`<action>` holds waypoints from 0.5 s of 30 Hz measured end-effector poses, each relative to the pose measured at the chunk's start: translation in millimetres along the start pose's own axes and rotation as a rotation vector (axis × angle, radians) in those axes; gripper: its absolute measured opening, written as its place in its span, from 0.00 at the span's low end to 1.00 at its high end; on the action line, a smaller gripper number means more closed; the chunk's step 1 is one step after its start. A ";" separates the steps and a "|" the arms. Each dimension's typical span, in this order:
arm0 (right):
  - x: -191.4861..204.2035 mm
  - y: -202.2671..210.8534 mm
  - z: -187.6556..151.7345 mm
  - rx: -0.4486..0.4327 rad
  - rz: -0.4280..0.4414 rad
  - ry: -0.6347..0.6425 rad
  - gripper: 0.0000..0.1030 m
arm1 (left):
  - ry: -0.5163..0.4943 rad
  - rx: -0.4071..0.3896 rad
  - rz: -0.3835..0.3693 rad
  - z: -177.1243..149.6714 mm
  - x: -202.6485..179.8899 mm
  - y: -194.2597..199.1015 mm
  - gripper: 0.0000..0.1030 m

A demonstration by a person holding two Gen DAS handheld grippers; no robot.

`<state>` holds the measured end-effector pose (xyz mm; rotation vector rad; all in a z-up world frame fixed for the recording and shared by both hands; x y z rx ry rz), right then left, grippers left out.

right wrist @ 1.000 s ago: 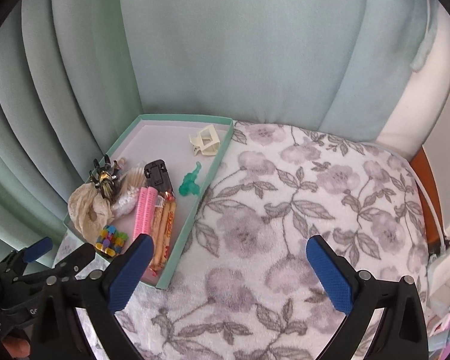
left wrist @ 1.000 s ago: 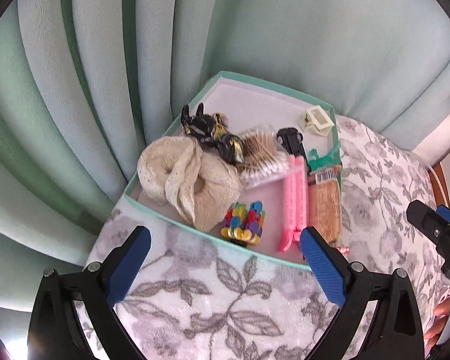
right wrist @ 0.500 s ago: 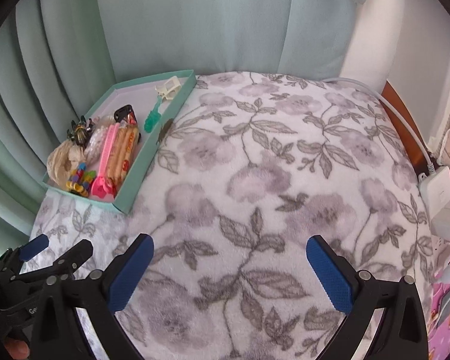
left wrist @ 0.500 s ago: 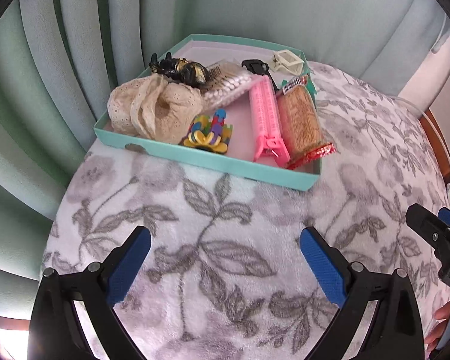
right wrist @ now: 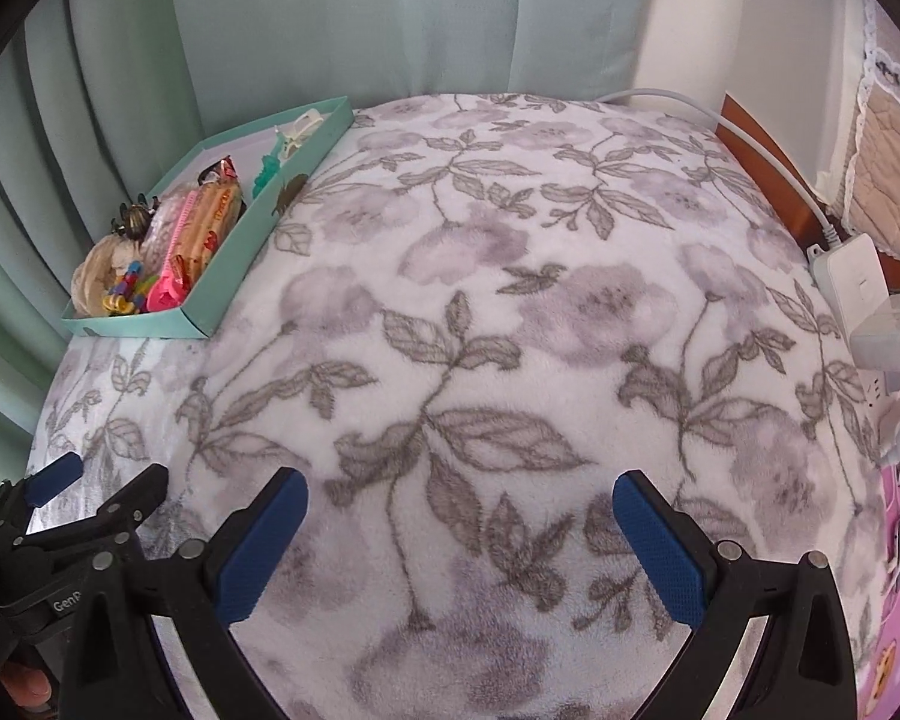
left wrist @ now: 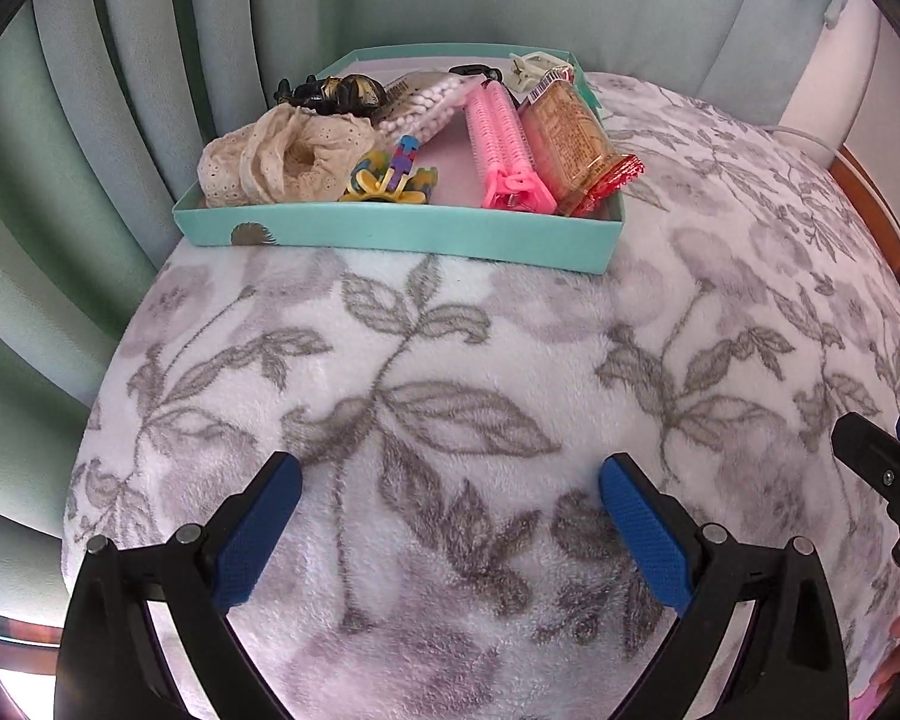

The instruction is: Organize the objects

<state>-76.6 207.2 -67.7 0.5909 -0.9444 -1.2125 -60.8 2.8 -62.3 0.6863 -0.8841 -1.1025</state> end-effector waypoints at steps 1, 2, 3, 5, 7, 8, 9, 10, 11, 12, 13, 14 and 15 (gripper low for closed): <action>-2.2 0.0 -2.3 0.001 -0.007 0.000 1.00 | -0.002 -0.003 -0.001 0.6 -0.5 -0.1 0.97; -4.4 -0.1 -4.7 0.002 -0.013 -0.001 1.00 | -0.001 -0.007 -0.003 2.4 -1.4 -0.4 0.97; -7.0 -0.6 -7.1 0.005 -0.016 -0.005 1.00 | 0.002 -0.011 -0.005 2.4 -1.2 -0.9 0.97; -11.4 -1.1 -11.3 0.005 -0.024 -0.011 1.00 | 0.008 -0.017 -0.013 1.8 -1.1 -1.8 0.97; -13.9 -1.1 -14.6 0.002 -0.031 -0.006 1.00 | 0.009 -0.027 -0.019 0.8 -0.4 -1.3 0.97; -14.1 -1.1 -15.5 -0.001 -0.034 0.002 1.00 | 0.007 -0.033 -0.021 1.0 -0.6 -1.4 0.97; -14.0 -1.1 -16.5 -0.002 -0.037 0.009 1.00 | 0.007 -0.037 -0.023 -0.2 0.2 -0.8 0.97; -13.8 -1.4 -17.3 -0.002 -0.040 0.015 1.00 | 0.006 -0.041 -0.026 -0.1 -0.2 -1.4 0.97; -13.4 -1.6 -17.9 -0.004 -0.044 0.020 1.00 | 0.006 -0.044 -0.031 -0.1 -0.4 -1.8 0.97; -13.5 -1.7 -18.3 -0.006 -0.047 0.022 1.00 | 0.008 -0.047 -0.036 -0.1 -0.4 -2.2 0.97; -13.5 -1.9 -18.4 -0.008 -0.050 0.023 1.00 | 0.011 -0.050 -0.042 -0.2 -0.2 -2.5 0.97; -13.4 -2.1 -18.7 -0.010 -0.053 0.025 1.00 | 0.014 -0.053 -0.047 -0.2 -0.4 -2.9 0.97; -13.2 -2.3 -19.0 -0.012 -0.057 0.028 1.00 | 0.016 -0.057 -0.052 0.2 -0.6 -3.3 0.97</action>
Point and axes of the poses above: each gripper's, at about its wrist camera, not at the fingertips, and y roughly against the way its jaws point, x to its left, z to its top, the point moved 10 cm from there along -y, roughly the way its jaws point, and after that the axes turned 14 degrees about z, right-handed, at the moved point
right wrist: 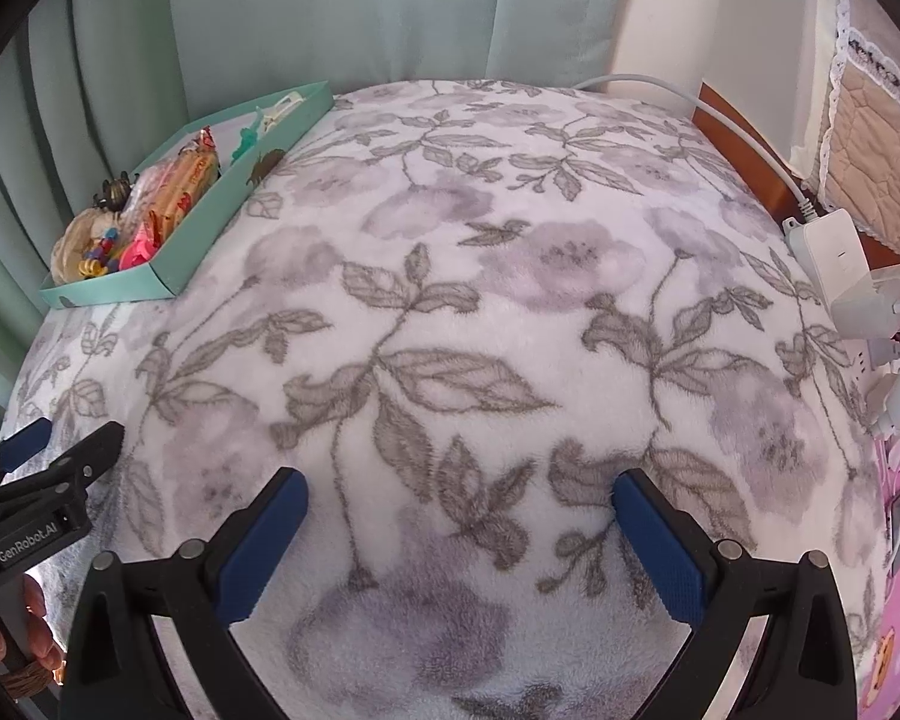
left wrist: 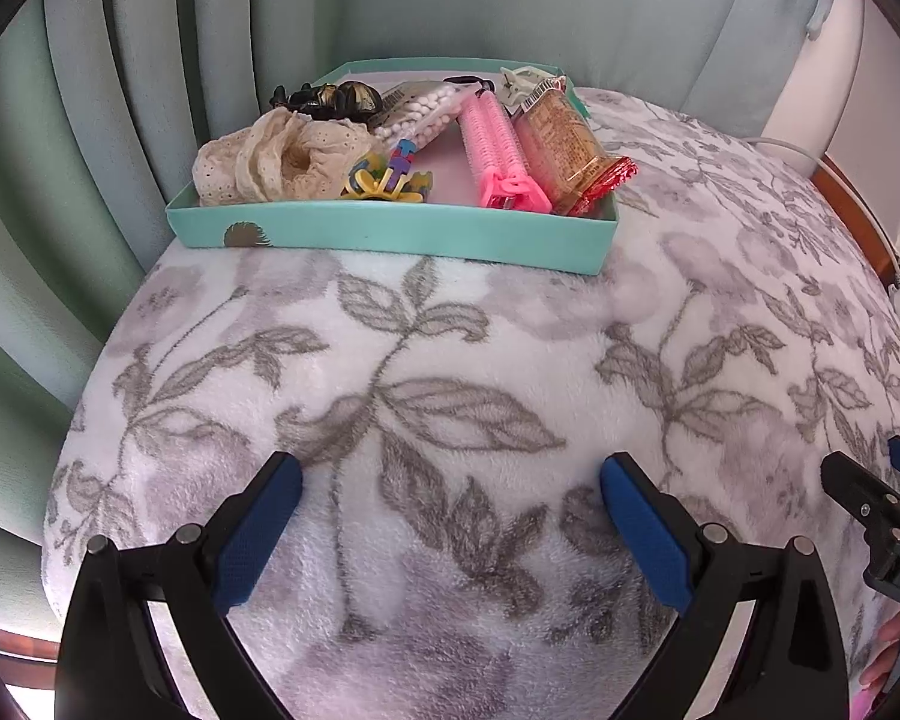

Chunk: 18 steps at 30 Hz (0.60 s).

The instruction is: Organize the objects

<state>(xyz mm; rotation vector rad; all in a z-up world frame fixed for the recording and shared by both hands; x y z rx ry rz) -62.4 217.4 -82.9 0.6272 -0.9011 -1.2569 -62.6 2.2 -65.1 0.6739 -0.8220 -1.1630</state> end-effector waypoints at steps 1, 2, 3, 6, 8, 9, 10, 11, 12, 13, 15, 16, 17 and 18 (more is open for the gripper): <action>0.5 -0.3 -0.3 -0.002 -0.004 0.003 1.00 | 0.001 -0.004 -0.003 0.0 -0.1 0.0 0.97; 0.8 -0.4 -0.6 -0.005 -0.009 0.005 1.00 | 0.000 -0.008 -0.003 0.2 -0.5 -0.1 0.97; 1.0 -0.5 -0.7 -0.009 -0.011 0.006 1.00 | -0.001 -0.012 -0.003 0.2 -0.6 -0.1 0.97; 1.0 -1.1 -1.0 -0.019 -0.018 0.013 1.00 | 0.000 -0.019 -0.006 0.3 -1.0 -0.5 0.98; 0.7 -1.0 -1.2 -0.025 -0.019 0.016 1.00 | 0.005 -0.020 -0.012 0.7 -1.1 -1.1 0.98; 0.7 -0.9 -1.2 -0.028 -0.019 0.015 1.00 | 0.005 -0.021 -0.015 1.1 -1.4 -1.5 0.99; 0.7 -0.9 -1.2 -0.031 -0.019 0.015 1.00 | 0.005 -0.023 -0.015 1.0 -1.4 -1.5 0.99; 0.8 -0.7 -1.4 -0.034 -0.020 0.017 1.00 | 0.004 -0.025 -0.015 0.5 -1.2 -1.2 0.99; 1.0 -0.5 -1.6 -0.040 -0.021 0.019 1.00 | 0.004 -0.027 -0.015 0.6 -1.3 -1.3 1.00; 1.2 -0.2 -1.9 -0.047 -0.022 0.021 1.00 | 0.004 -0.030 -0.015 0.7 -1.1 -1.3 1.00; 1.1 0.3 -2.2 -0.061 -0.023 0.026 1.00 | 0.004 -0.032 -0.015 1.2 -1.4 -1.5 1.00; 1.3 0.6 -2.3 -0.066 -0.024 0.026 1.00 | 0.004 -0.034 -0.015 1.2 -1.7 -1.4 1.00; 1.2 0.8 -2.5 -0.070 -0.024 0.027 1.00 | 0.004 -0.035 -0.015 1.4 -1.8 -1.6 1.00; 1.2 0.9 -2.3 -0.073 -0.025 0.029 1.00 | 0.004 -0.037 -0.015 1.7 -1.8 -1.7 1.00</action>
Point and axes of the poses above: each gripper's, at about its wrist camera, not at the fingertips, and y roughly against the way its jaws point, x to its left, z to its top, the point moved 10 cm from there along -y, roughly the way its jaws point, and after that the axes turned 14 degrees about z, right-handed, at the moved point
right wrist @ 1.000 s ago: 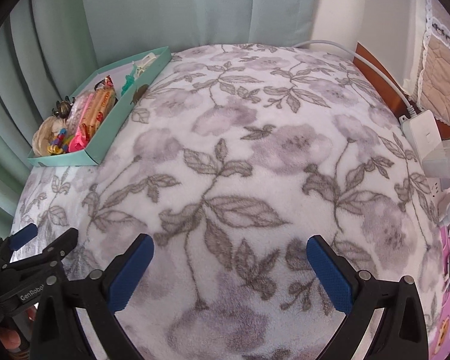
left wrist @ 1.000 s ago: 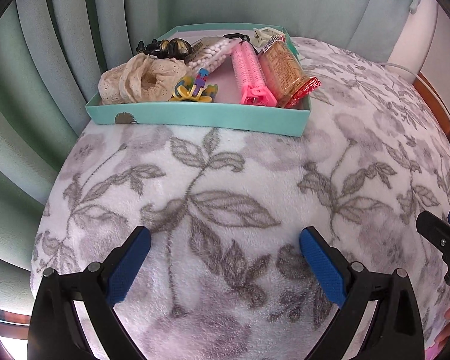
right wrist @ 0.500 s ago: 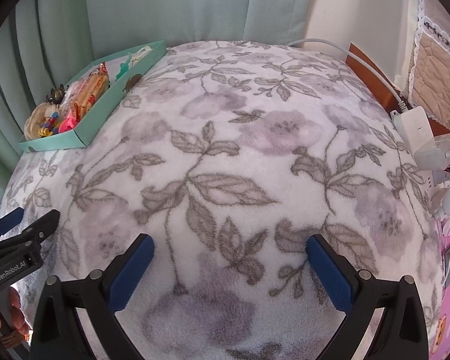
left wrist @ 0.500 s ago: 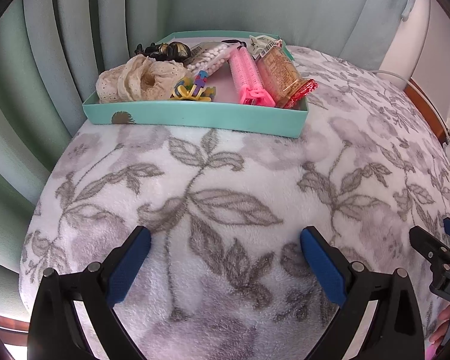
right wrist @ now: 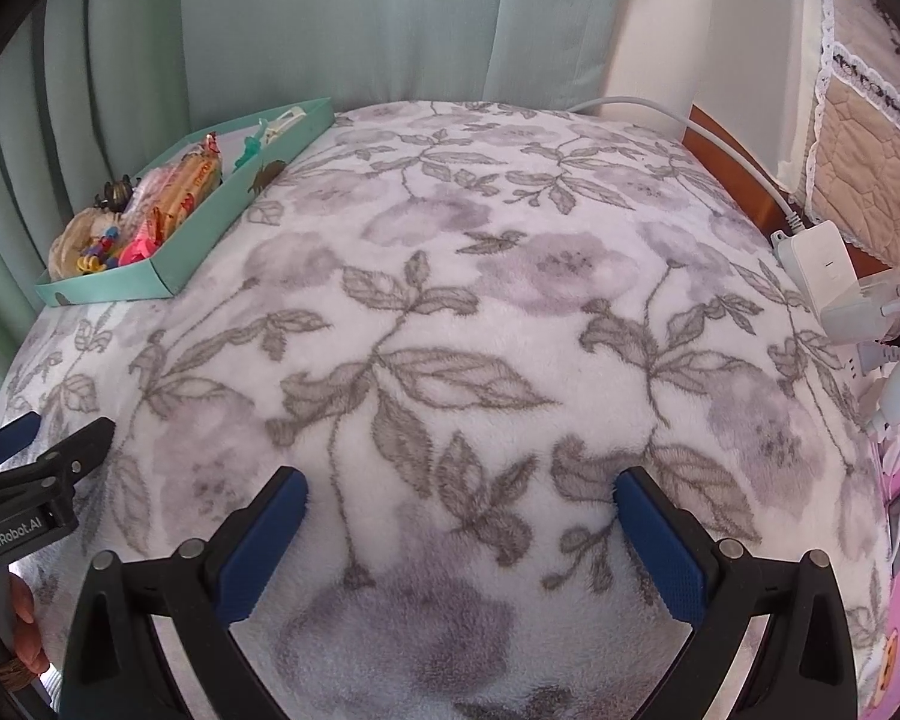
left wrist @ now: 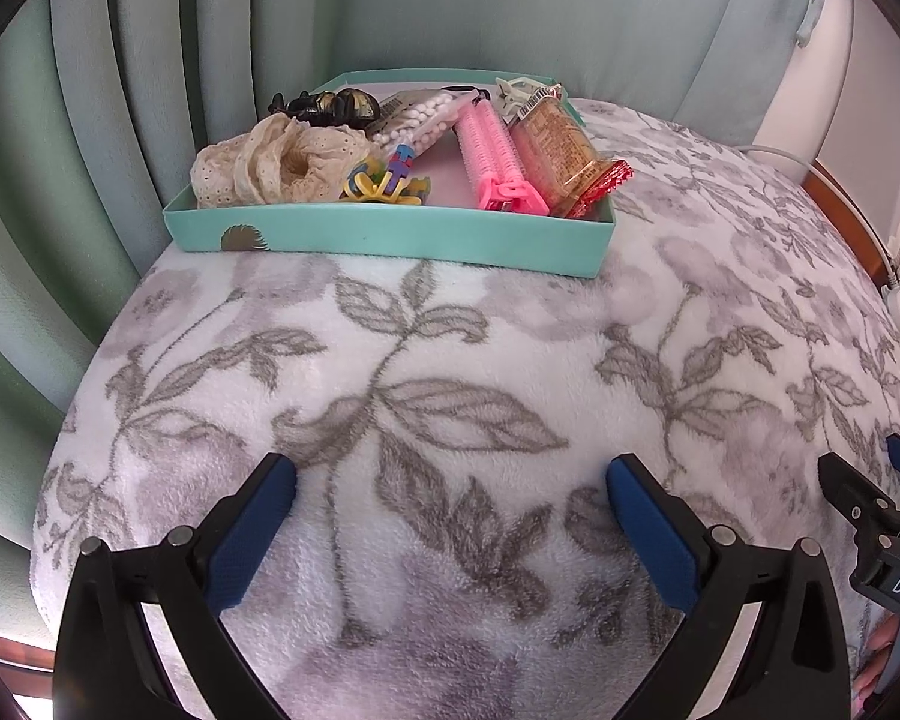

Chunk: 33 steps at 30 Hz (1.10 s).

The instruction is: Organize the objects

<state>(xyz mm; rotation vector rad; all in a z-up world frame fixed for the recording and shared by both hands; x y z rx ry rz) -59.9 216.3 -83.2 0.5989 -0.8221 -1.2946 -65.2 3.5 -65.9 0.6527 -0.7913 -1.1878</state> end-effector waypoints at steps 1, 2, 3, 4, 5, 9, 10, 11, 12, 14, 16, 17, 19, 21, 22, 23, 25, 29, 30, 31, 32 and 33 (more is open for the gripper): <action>0.0 0.1 0.0 -0.004 -0.001 0.001 1.00 | 0.000 -0.001 0.000 0.2 -0.2 -0.1 1.00; -0.1 0.2 0.1 -0.007 0.000 0.002 1.00 | 0.001 -0.002 -0.001 0.4 -0.4 -0.2 1.00; -0.2 0.1 0.2 -0.008 0.000 0.003 1.00 | 0.002 -0.003 -0.001 0.7 -0.6 -0.3 1.00; -0.2 0.1 0.3 -0.008 0.000 0.004 1.00 | 0.005 -0.003 0.000 -2.1 1.9 1.5 1.00; -0.2 0.1 0.1 -0.010 0.000 0.005 1.00 | 0.006 -0.003 0.000 -2.4 2.1 1.8 1.00; 0.8 0.3 -0.3 -0.018 -0.002 0.009 1.00 | 0.006 -0.004 0.000 -1.8 2.0 1.5 1.00; 1.0 0.3 -0.4 -0.019 -0.002 0.010 1.00 | 0.006 -0.004 0.000 -1.9 2.0 1.6 1.00; 1.2 0.4 -0.6 -0.019 -0.002 0.009 1.00 | 0.006 -0.004 0.000 -1.9 2.0 1.5 1.00; 1.4 0.3 -0.6 -0.020 -0.002 0.009 1.00 | 0.006 -0.004 0.000 -1.8 2.0 1.5 1.00; 1.2 0.5 -0.6 -0.019 -0.004 0.010 1.00 | 0.005 -0.004 -0.001 -1.8 1.9 1.5 1.00; 0.8 0.8 -0.8 -0.020 -0.003 0.010 1.00 | 0.006 -0.004 0.000 -1.7 1.6 1.5 1.00; 1.2 0.6 -0.8 -0.020 -0.004 0.010 1.00 | 0.006 -0.004 0.000 -1.8 1.5 1.6 1.00; 1.0 0.6 -0.9 -0.019 -0.005 0.011 1.00 | 0.006 -0.004 0.001 -1.7 1.2 1.6 1.00; 1.1 0.5 -0.8 -0.020 -0.004 0.011 1.00 | 0.007 -0.004 0.001 -3.0 3.0 2.3 1.00; 1.1 0.5 -0.8 -0.020 -0.004 0.011 1.00 | 0.006 -0.004 0.001 -3.3 3.3 2.6 1.00; 1.0 0.5 -0.9 -0.020 -0.004 0.010 1.00 | 0.006 -0.004 0.001 -3.4 3.2 2.6 1.00; 1.2 0.6 -0.9 -0.020 -0.004 0.010 1.00 | 0.007 -0.004 0.001 -3.4 2.9 2.7 1.00; 1.5 0.7 -0.7 -0.020 -0.004 0.011 1.00 | 0.008 -0.004 0.002 -3.4 2.3 2.8 1.00; 1.6 0.7 -0.7 -0.020 -0.004 0.011 1.00 | 0.008 -0.004 0.002 -3.3 2.5 2.7 1.00; 1.6 0.7 -0.6 -0.019 -0.004 0.010 1.00 | 0.008 -0.004 0.002 -3.4 2.0 2.9 1.00; 1.7 0.8 -0.6 -0.020 -0.004 0.011 1.00 | 0.008 -0.004 0.003 -3.4 1.9 2.9 1.00; 1.8 0.8 -0.6 -0.020 -0.004 0.011 1.00 | 0.008 -0.004 0.003 -3.3 1.8 2.9 1.00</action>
Point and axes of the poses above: each gripper's, at about its wrist camera, not at the fingertips, and y roughly against the way its jaws point, x to its left, z to its top, the point moved 10 cm from there along -y, roughly the way its jaws point, and after that the axes turned 14 degrees about z, right-handed, at the moved point
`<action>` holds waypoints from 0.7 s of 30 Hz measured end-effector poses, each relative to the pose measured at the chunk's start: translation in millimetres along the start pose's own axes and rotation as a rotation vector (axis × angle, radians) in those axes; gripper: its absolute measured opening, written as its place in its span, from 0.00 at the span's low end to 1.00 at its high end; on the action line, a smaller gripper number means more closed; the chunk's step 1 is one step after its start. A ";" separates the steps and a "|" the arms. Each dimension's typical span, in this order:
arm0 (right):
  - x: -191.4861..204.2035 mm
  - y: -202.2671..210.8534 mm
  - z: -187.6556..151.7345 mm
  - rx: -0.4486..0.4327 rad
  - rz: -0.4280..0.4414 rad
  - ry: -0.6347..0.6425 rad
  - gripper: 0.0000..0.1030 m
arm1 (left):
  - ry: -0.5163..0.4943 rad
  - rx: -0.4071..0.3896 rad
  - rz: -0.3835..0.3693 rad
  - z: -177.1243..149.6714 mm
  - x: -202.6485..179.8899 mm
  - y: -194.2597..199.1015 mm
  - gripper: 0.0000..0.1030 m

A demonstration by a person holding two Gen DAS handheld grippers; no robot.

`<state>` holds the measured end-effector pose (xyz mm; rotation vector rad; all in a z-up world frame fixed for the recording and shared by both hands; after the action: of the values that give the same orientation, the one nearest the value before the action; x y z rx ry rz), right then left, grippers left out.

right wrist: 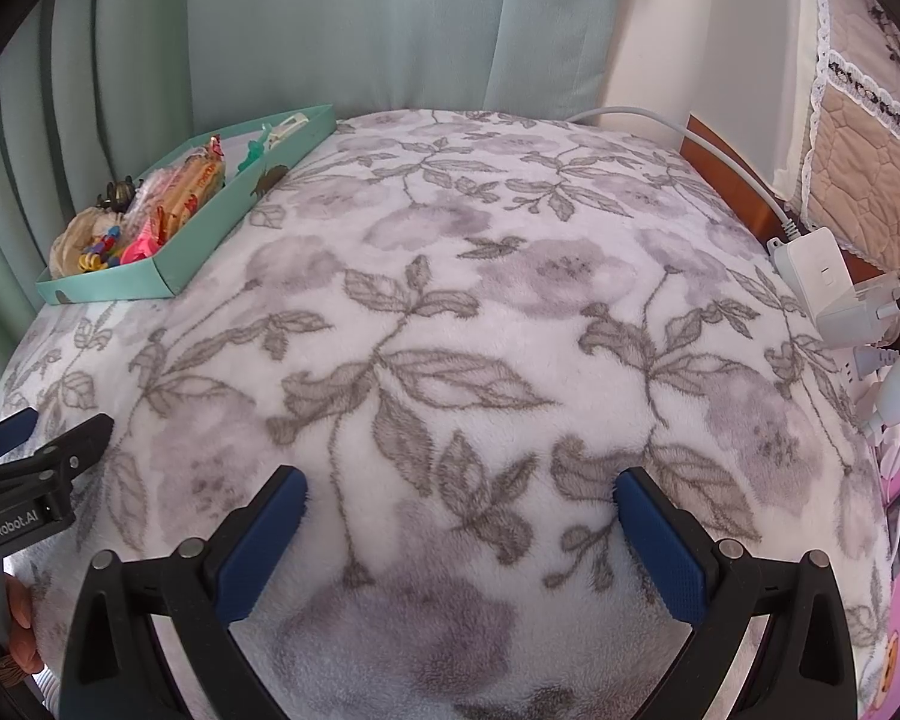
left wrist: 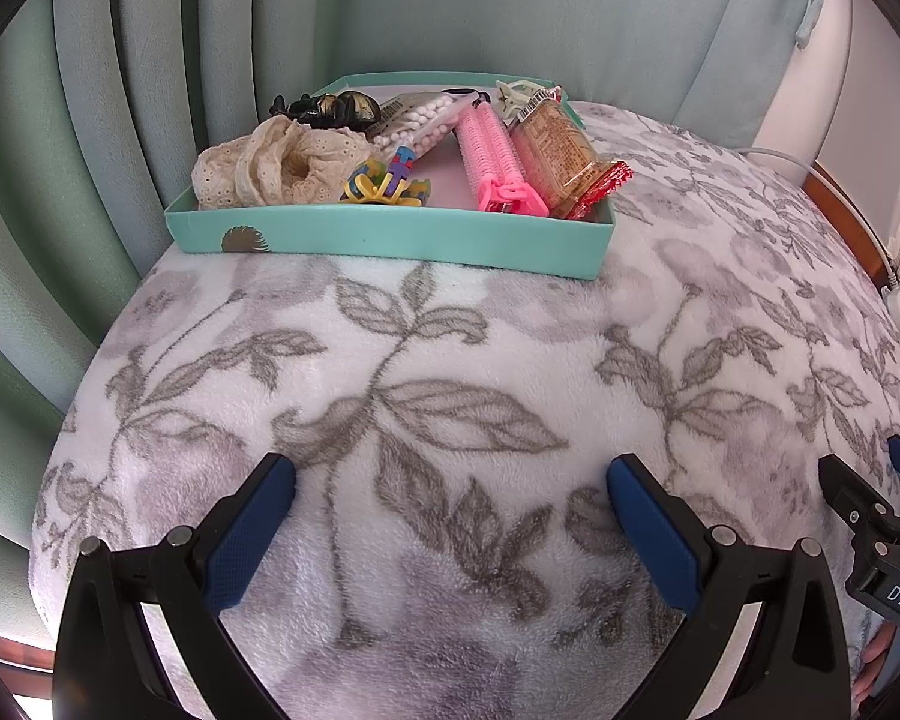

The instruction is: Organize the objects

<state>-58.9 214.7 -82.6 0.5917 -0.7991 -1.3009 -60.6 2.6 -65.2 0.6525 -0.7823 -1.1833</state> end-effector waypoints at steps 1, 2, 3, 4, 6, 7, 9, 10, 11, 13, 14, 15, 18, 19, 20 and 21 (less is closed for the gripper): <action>0.1 0.0 0.0 0.000 0.000 0.000 1.00 | 0.000 0.000 0.000 0.0 0.0 0.0 1.00; 0.1 0.0 0.0 0.000 0.000 0.000 1.00 | 0.001 0.000 0.000 0.0 -0.3 0.1 1.00; 0.1 0.0 0.0 0.000 0.000 0.000 1.00 | 0.001 0.000 0.000 0.0 -0.4 0.1 1.00; 0.1 0.1 0.0 0.000 0.000 0.000 1.00 | 0.001 0.000 0.000 0.0 -0.6 0.1 1.00; 0.1 0.1 0.0 0.000 0.000 0.000 1.00 | 0.001 0.000 0.001 0.0 -0.7 0.1 1.00; 0.1 0.1 0.0 0.000 0.000 0.000 1.00 | 0.001 0.000 0.001 0.1 -0.8 0.1 1.00; 0.1 0.1 -0.1 0.000 0.000 0.000 1.00 | 0.001 0.000 0.001 0.1 -1.1 0.2 1.00; 0.0 0.2 -0.1 0.000 0.000 0.000 1.00 | 0.002 0.000 0.001 0.1 -1.2 0.2 1.00; 0.1 0.1 -0.1 0.000 0.000 0.000 1.00 | 0.002 0.000 0.001 0.2 -1.0 0.1 1.00; 0.2 0.2 -0.2 0.000 0.000 0.000 1.00 | 0.002 0.000 0.001 0.0 -1.4 0.2 1.00; 0.3 0.1 -0.2 0.000 0.000 0.000 1.00 | 0.002 0.000 0.001 0.0 -1.2 0.2 1.00; 0.4 0.1 -0.2 0.000 0.000 0.000 1.00 | 0.002 0.000 0.002 0.0 -1.5 0.3 1.00; 0.5 0.0 -0.3 0.000 0.000 0.000 1.00 | 0.002 0.000 0.002 -0.1 -1.6 0.3 1.00; 0.6 0.0 -0.3 0.000 0.000 0.000 1.00 | 0.003 0.000 0.002 -0.1 -1.7 0.4 1.00; 0.7 0.0 -0.3 0.000 0.000 0.000 1.00 | 0.003 0.000 0.002 -0.2 -1.8 0.4 1.00; 0.7 0.0 -0.3 0.000 -0.001 0.000 1.00 | 0.003 0.000 0.002 -0.2 -1.8 0.4 1.00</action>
<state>-58.6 213.9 -82.7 0.5920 -0.7989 -1.3014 -60.5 4.4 -65.3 0.6531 -0.7804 -1.1801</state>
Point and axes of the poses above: each gripper's, at about its wrist camera, not at the fingertips, and y roughly against the way its jaws point, x to its left, z to its top, the point moved 10 cm from there along -y, roughly the way its jaws point, and after that the axes turned 14 degrees about z, right-handed, at the moved point
